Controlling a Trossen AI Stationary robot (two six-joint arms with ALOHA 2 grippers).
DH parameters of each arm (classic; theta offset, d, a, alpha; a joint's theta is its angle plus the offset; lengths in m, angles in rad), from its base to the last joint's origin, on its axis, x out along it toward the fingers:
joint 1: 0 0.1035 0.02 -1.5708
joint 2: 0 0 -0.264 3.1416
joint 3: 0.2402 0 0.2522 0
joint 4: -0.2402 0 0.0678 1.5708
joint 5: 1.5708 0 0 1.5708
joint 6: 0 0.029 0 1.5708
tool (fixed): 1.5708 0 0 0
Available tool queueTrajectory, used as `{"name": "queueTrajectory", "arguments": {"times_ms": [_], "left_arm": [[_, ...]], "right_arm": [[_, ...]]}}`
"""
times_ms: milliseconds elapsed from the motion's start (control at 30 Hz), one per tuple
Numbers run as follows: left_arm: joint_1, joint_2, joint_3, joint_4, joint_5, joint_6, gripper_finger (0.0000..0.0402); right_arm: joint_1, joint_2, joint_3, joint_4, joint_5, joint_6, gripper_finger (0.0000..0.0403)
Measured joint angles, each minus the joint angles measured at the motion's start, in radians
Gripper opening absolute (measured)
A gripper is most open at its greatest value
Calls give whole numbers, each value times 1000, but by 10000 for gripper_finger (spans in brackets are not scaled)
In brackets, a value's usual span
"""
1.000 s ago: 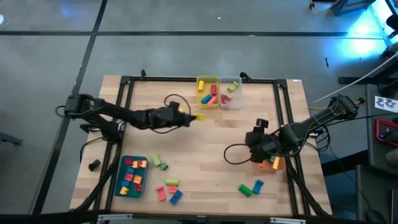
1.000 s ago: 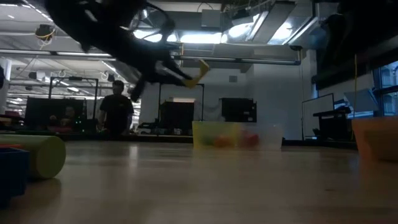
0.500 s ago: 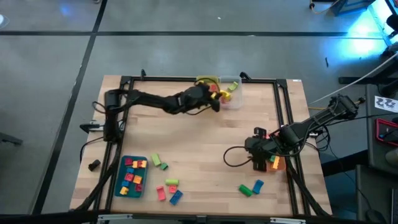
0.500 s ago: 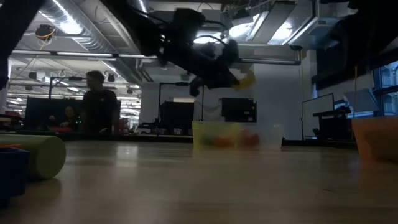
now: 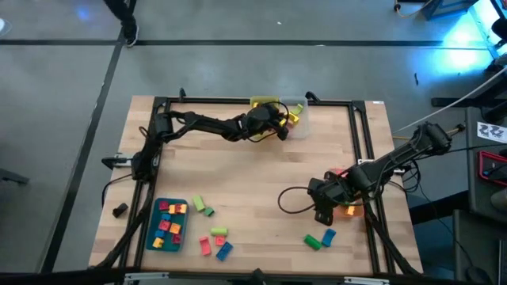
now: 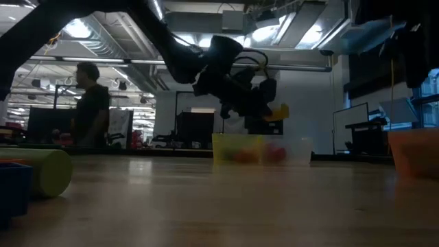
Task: Sort blocks by size
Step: Put the yellow half circle block into the transparent bin, then put the green cylindrical block into the yellow bin
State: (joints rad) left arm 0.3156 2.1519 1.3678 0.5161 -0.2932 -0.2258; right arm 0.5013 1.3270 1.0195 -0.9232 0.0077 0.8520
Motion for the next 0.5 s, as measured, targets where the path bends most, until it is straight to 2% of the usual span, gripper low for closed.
{"name": "queueTrajectory", "arguments": {"times_ms": [167,367,500], "left_arm": [[14,4,0,-6,0,42,44],[20,4,0,-6,2,46,112],[20,4,0,-8,2,42,144]], "right_arm": [[31,56,0,66,-10,11,216],[75,98,0,129,-20,20,216],[101,121,0,150,-20,88,216]]}}
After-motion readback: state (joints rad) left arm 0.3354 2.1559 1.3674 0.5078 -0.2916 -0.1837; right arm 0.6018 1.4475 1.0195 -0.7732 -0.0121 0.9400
